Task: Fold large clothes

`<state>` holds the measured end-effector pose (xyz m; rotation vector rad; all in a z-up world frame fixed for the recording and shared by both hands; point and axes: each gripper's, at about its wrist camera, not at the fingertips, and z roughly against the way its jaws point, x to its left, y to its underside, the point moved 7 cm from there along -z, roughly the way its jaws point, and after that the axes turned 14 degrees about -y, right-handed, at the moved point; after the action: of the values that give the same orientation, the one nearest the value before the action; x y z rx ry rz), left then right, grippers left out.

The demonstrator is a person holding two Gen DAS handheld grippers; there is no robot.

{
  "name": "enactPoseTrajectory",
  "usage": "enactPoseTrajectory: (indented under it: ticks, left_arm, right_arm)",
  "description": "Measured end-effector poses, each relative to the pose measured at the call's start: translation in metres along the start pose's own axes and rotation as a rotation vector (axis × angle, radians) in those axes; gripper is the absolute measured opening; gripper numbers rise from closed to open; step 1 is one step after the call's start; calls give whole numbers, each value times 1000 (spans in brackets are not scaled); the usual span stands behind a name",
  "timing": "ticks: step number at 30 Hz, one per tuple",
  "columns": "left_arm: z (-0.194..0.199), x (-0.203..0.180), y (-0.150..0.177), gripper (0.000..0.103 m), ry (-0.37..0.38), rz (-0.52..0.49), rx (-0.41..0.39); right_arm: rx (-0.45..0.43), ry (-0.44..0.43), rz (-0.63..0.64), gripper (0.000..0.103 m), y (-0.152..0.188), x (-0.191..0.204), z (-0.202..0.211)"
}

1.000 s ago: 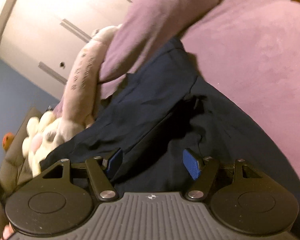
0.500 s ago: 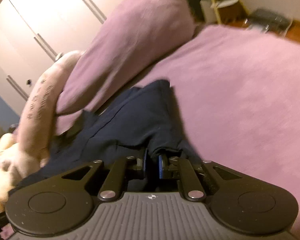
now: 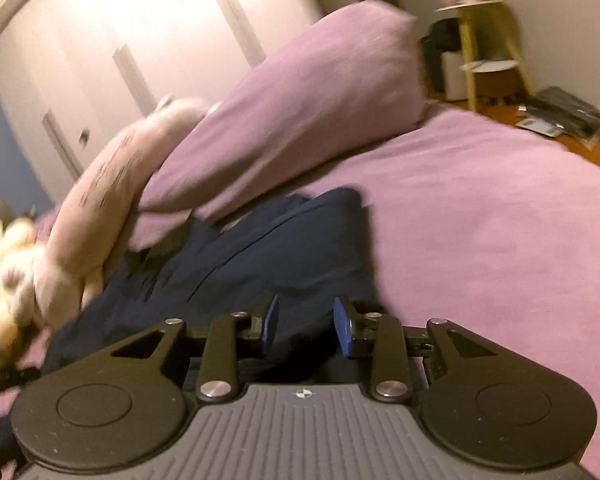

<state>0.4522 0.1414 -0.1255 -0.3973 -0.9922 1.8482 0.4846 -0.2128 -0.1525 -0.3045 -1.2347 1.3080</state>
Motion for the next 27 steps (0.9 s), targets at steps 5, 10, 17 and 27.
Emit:
enactPoseTrajectory:
  ticks: [5,10,17,27]
  left_arm:
    - [-5,-47,13,52,129,-46,37]
    - [-27,-62,31,52,126,-76,89]
    - [-10,-68,33,54,137,-122,61]
    - [-16,-67,36,59,139,-142,69]
  right_arm:
    - [101,7,185,28,16,30,-47]
    - [138,106,284,0,24,1,-59]
    - [122,163,335,0,23,-20,-38]
    - [177,221,435,0,30,-14,-47]
